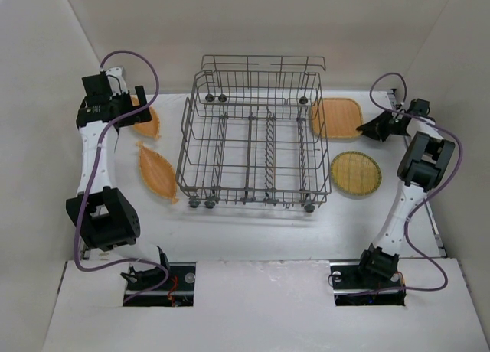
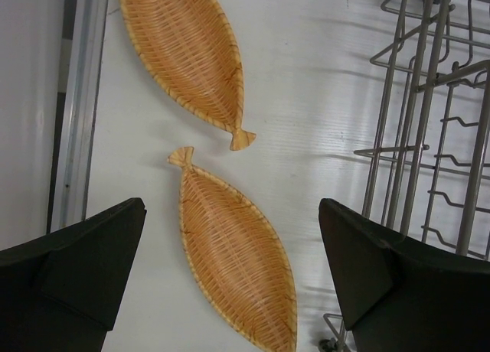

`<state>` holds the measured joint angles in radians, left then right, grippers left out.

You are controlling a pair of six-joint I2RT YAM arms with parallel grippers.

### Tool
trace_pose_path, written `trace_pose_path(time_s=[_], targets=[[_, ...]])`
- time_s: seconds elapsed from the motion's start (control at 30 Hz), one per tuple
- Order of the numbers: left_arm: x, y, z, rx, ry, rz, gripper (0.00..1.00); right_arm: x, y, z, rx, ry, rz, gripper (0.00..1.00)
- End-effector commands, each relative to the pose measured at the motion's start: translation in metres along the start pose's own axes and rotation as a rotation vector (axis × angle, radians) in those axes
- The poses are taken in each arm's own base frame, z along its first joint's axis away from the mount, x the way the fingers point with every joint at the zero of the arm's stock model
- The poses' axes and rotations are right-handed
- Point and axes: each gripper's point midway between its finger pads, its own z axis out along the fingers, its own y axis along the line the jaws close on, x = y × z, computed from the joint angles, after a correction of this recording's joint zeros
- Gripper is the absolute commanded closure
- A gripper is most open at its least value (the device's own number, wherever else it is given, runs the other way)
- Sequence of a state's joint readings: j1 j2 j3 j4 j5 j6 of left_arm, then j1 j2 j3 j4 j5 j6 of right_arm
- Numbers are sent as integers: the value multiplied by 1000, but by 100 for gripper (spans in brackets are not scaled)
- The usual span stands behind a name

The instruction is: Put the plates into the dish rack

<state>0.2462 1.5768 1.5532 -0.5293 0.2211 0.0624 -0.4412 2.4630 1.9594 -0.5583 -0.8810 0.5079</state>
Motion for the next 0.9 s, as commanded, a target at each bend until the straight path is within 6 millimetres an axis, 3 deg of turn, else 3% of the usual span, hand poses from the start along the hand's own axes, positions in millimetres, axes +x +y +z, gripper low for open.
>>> trace_pose_path(time_s=[0.0,0.13,0.27,0.4,0.63,0.87], targets=[[-19,0,-8,2,-46,19,0,-5,31,5,-72,-7,-53,75],[-16,-2,-4,5,-40,21,0,-2,29,4,-58,-10,-61,100],[-10,-7,-4,18,-31,26,0,1,34,-7,-30,-36,-110,100],[-4,-11,-5,28,-26,23,0,0,58,-28,-25,-86,-182,100],[14,-25,-11,53,-31,25,0,11,99,-89,34,-234,-355,100],[30,-35,-14,97,-37,-5,0,30,110,-144,116,-370,-492,100]])
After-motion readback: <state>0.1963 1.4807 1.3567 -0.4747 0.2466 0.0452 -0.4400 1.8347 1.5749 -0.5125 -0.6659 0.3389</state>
